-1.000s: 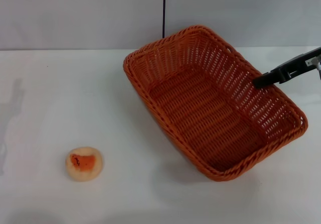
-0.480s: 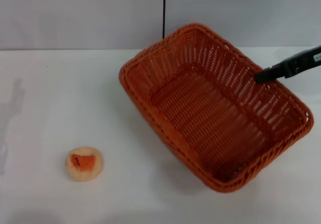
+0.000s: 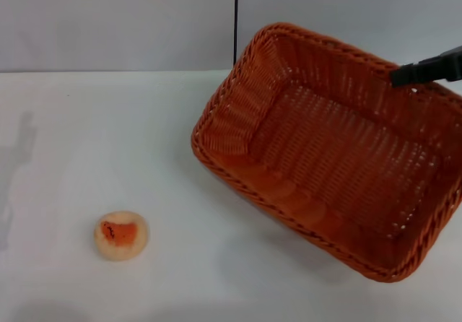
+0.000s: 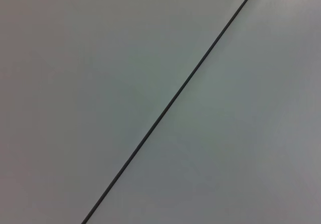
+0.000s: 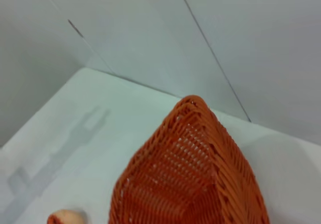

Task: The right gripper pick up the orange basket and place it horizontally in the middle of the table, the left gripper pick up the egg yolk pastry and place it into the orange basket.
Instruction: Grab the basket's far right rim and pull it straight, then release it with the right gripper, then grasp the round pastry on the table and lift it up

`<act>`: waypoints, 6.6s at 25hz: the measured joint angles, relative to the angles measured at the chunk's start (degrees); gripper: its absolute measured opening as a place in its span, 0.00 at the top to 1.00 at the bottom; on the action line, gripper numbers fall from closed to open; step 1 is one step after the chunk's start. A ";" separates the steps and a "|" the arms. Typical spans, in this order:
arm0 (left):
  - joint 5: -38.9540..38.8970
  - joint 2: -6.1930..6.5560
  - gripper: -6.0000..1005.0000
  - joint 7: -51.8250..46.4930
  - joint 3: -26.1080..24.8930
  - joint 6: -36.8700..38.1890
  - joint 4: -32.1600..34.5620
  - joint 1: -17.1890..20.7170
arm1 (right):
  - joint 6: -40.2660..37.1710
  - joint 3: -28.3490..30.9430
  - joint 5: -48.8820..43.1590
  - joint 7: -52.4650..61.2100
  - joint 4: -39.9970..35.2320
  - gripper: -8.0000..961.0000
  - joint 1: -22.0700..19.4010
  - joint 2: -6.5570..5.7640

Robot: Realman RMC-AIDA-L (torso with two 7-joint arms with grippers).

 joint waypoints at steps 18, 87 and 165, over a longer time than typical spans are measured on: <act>0.00 0.00 0.30 0.01 0.00 -0.23 -0.08 -0.51 | -12.78 3.91 6.01 -9.37 -1.53 0.81 0.29 -2.62; 0.07 0.11 0.33 -1.23 4.39 -2.69 -1.85 0.24 | 11.45 -0.78 14.64 -33.66 -1.12 0.37 1.45 6.48; 3.93 1.42 0.35 -12.79 55.90 -3.47 26.87 1.89 | 24.55 37.68 50.90 -52.14 25.27 0.37 -20.09 9.90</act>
